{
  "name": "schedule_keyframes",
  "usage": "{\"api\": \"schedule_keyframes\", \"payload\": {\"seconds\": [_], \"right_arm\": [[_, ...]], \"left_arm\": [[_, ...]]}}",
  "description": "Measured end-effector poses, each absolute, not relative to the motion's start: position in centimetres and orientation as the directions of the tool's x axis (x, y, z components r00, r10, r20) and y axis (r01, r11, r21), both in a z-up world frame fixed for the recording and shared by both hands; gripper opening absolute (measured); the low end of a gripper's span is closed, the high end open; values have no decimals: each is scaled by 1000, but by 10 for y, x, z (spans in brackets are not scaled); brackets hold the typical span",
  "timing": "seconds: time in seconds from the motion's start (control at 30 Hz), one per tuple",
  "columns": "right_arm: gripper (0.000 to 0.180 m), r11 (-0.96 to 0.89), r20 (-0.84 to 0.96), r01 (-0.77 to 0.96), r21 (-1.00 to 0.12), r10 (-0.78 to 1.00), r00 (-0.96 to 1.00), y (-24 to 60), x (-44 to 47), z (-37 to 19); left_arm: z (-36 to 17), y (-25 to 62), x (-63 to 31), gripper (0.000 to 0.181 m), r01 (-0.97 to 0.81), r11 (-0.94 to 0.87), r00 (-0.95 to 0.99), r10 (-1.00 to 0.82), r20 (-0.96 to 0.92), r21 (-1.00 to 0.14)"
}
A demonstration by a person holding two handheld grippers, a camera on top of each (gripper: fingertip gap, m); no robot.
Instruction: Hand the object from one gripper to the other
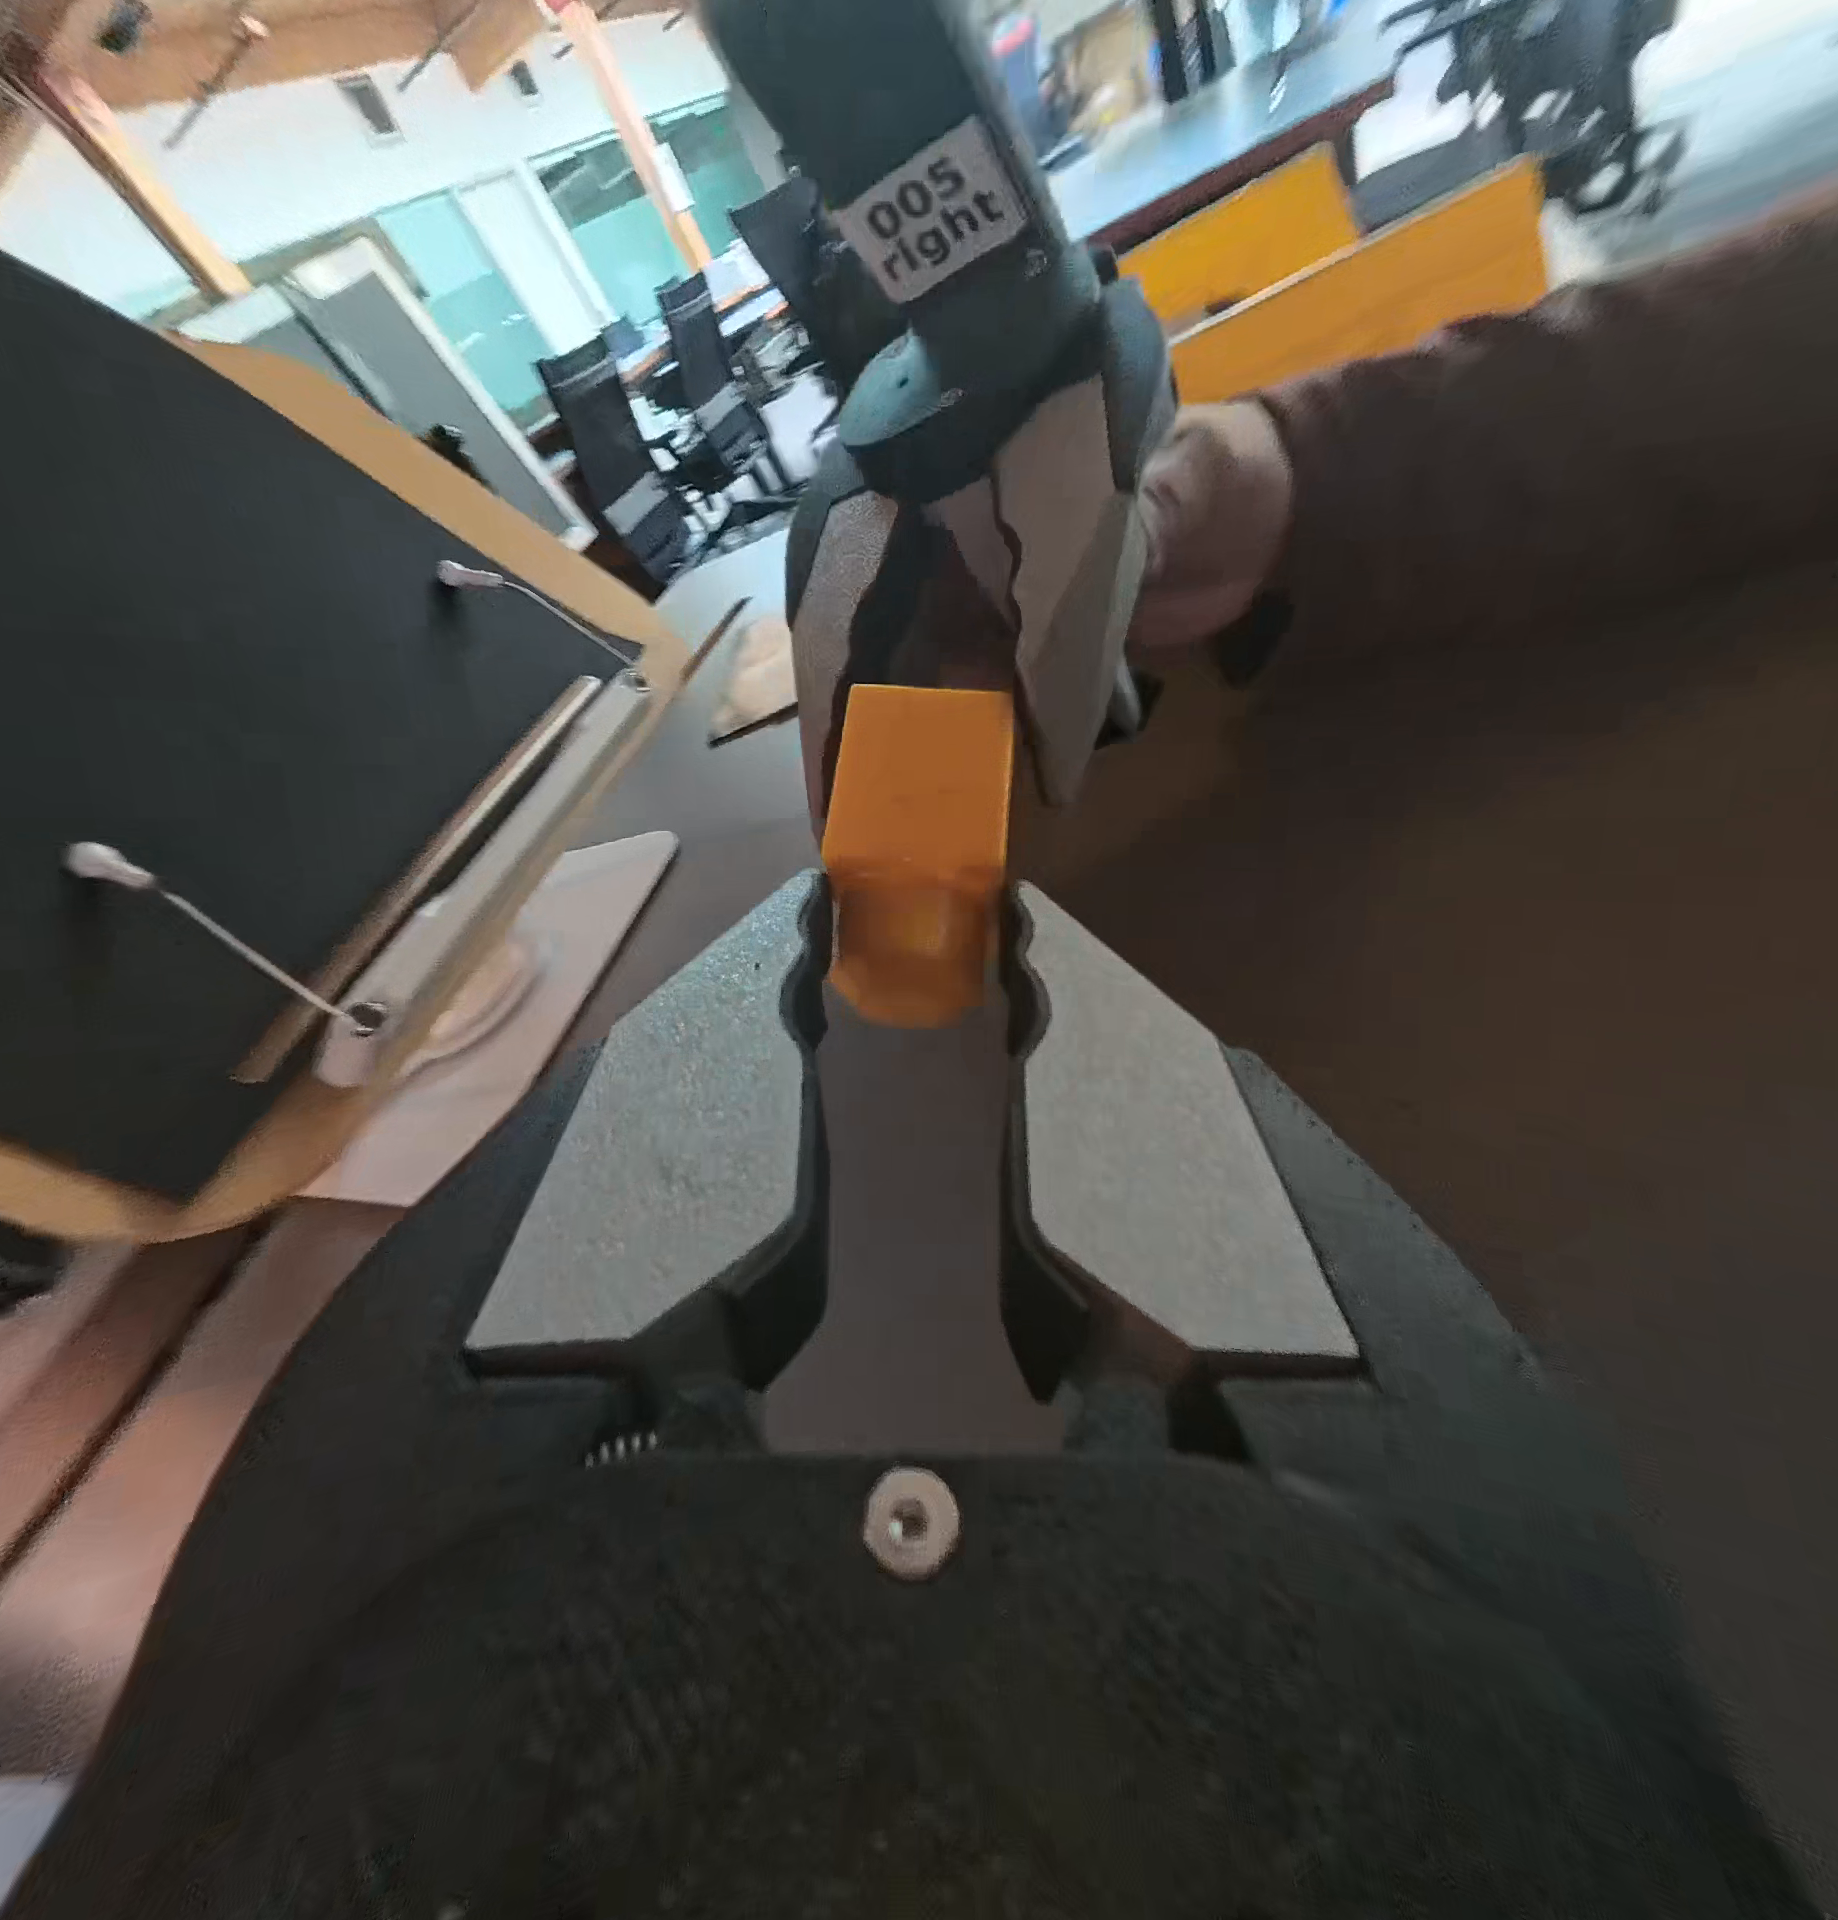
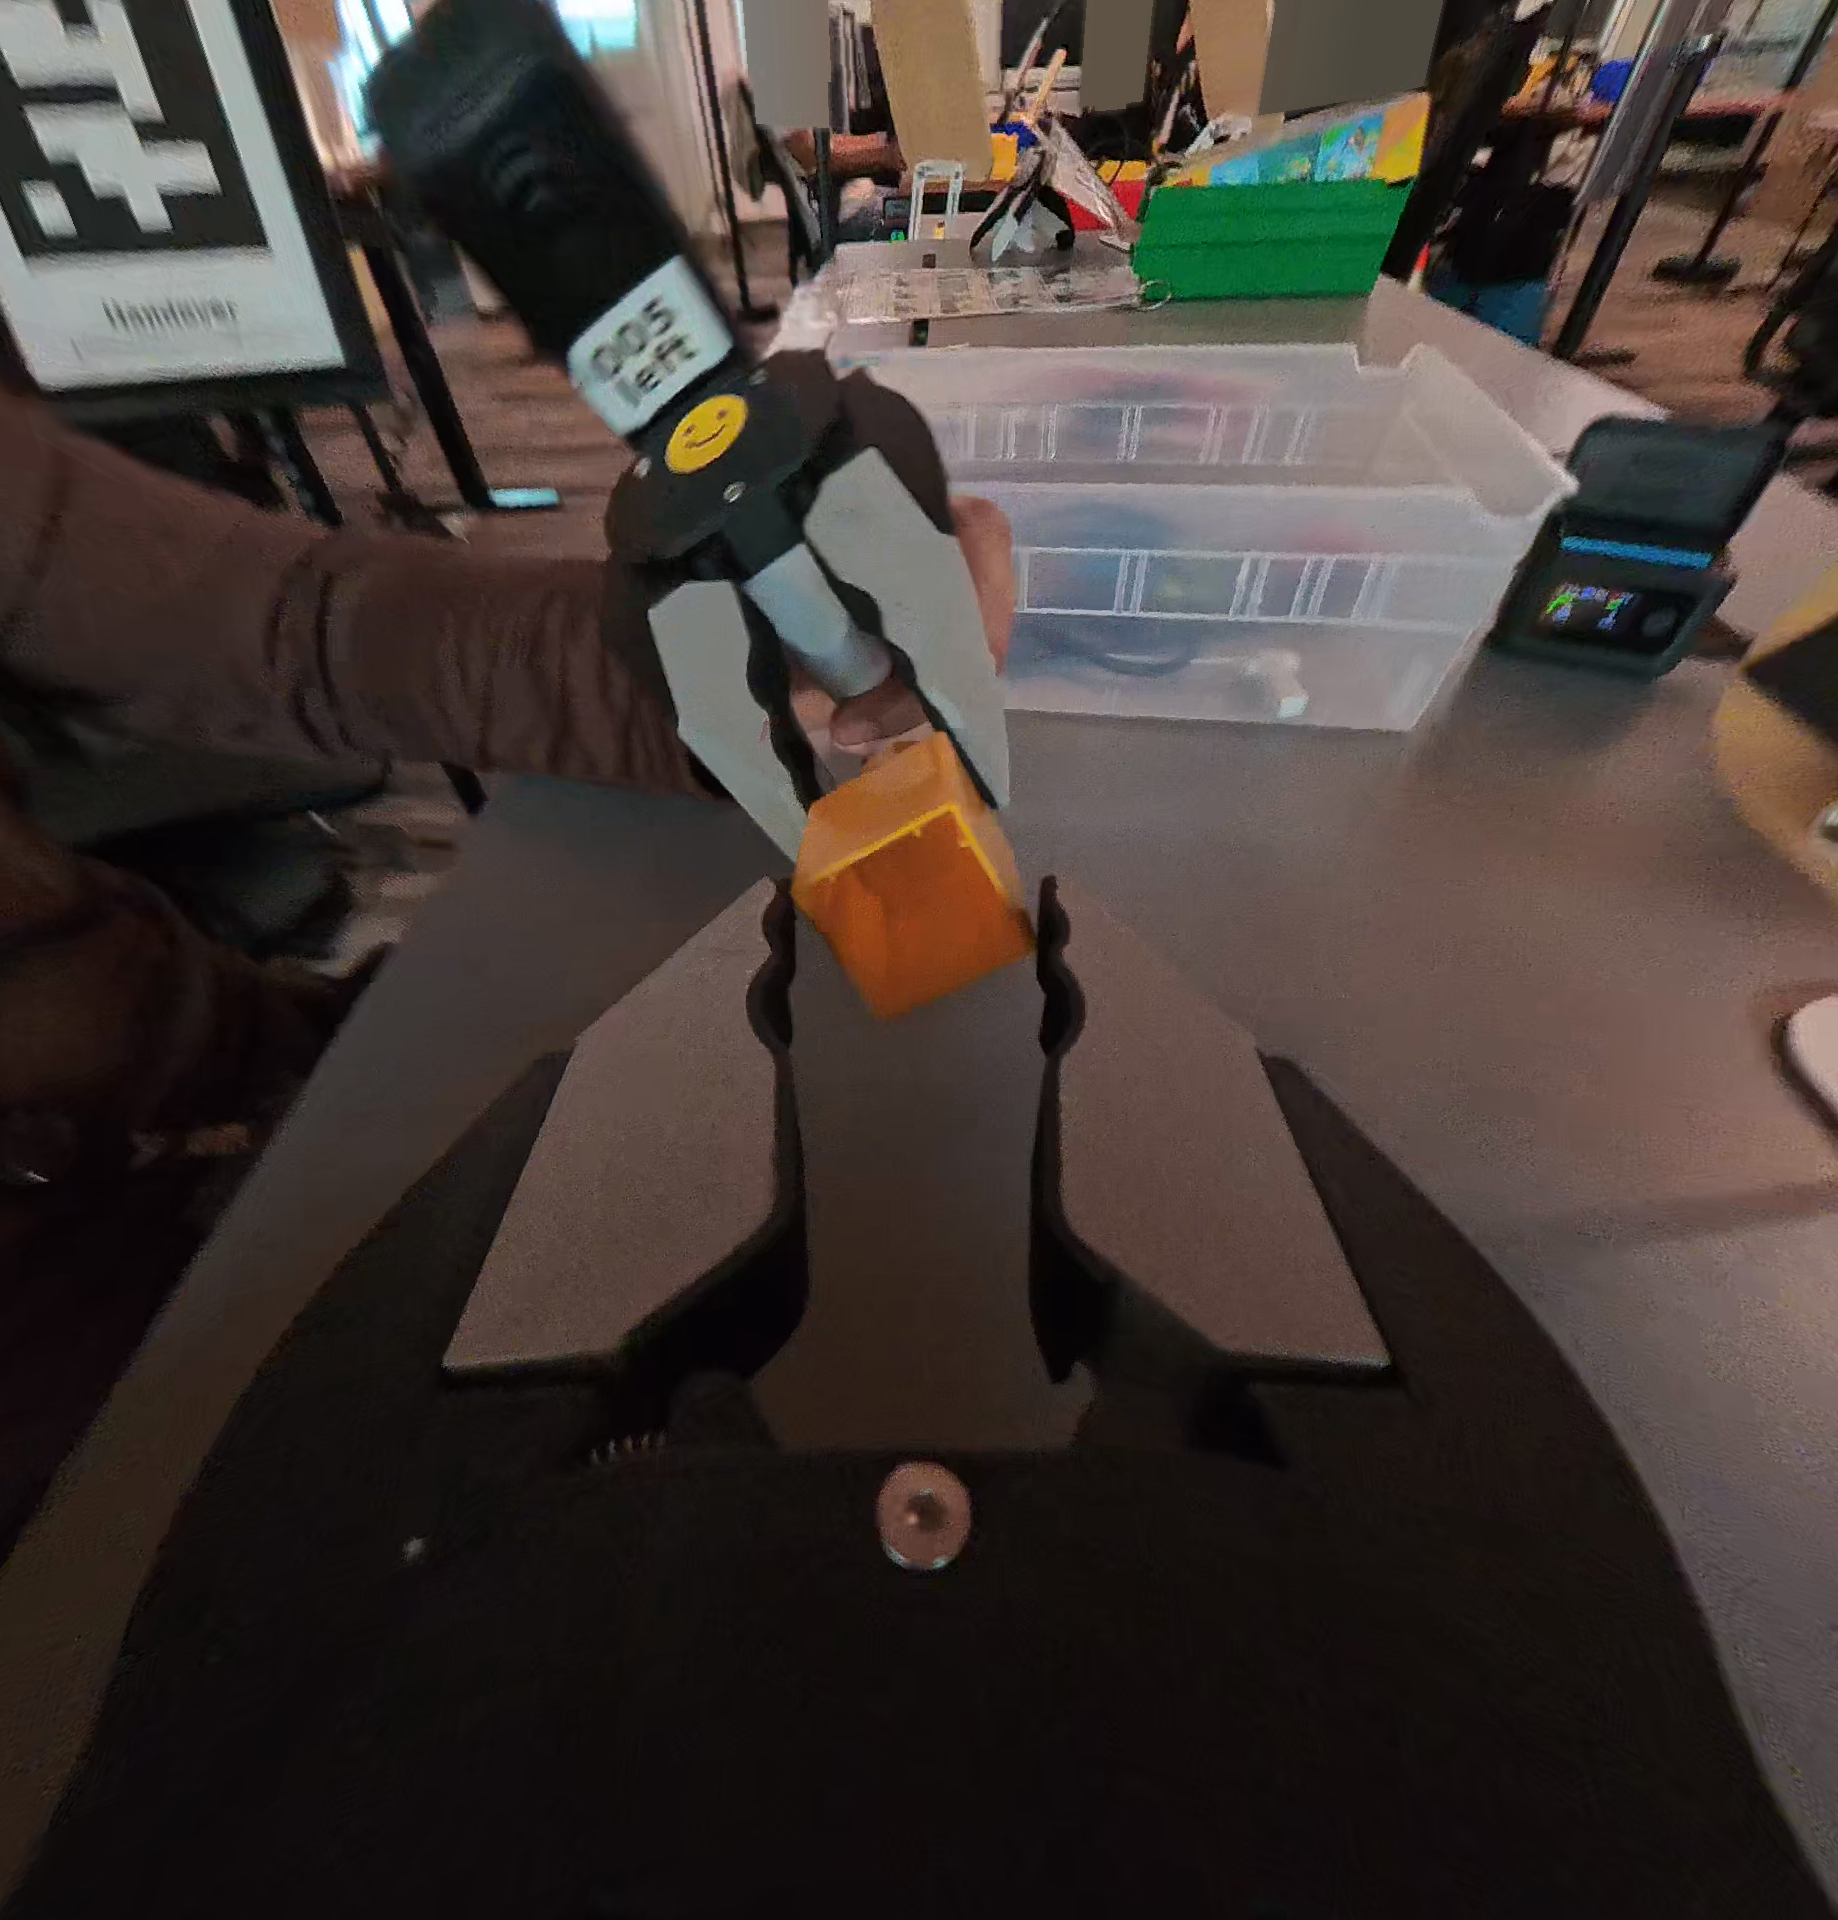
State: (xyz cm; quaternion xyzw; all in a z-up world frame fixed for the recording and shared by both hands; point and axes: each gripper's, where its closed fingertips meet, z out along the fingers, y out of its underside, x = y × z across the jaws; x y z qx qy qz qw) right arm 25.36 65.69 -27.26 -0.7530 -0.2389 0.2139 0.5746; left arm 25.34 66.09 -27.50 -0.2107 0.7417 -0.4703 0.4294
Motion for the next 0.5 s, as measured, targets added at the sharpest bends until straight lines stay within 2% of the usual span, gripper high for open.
{"api": "schedule_keyframes", "payload": {"seconds": [0.1,0.23,0.3,0.33,0.37,0.4,0.5], "right_arm": [[49,-285,-195,-23,-958,594,781,661,260,-274],[70,-384,-415,-211,-899,597,687,664,256,-275],[71,-396,-471,-271,-877,600,647,667,252,-272],[62,-391,-471,-281,-877,581,664,671,255,-273],[40,-381,-454,-271,-884,559,694,673,260,-276],[33,-366,-435,-260,-894,561,705,672,262,-275],[32,-370,-395,-206,-906,559,729,671,263,-279]], "left_arm": [[-278,668,260,29,111,625,-422,-674,-606,-773],[-277,678,266,29,112,807,-243,-544,-803,-580],[-278,678,267,29,124,851,-190,-485,-854,-510],[-278,678,267,29,131,863,-169,-466,-869,-488],[-277,677,267,29,145,867,-154,-456,-876,-477],[-276,676,266,29,160,863,-147,-458,-877,-478],[-280,676,267,29,140,845,-172,-493,-853,-517]]}}
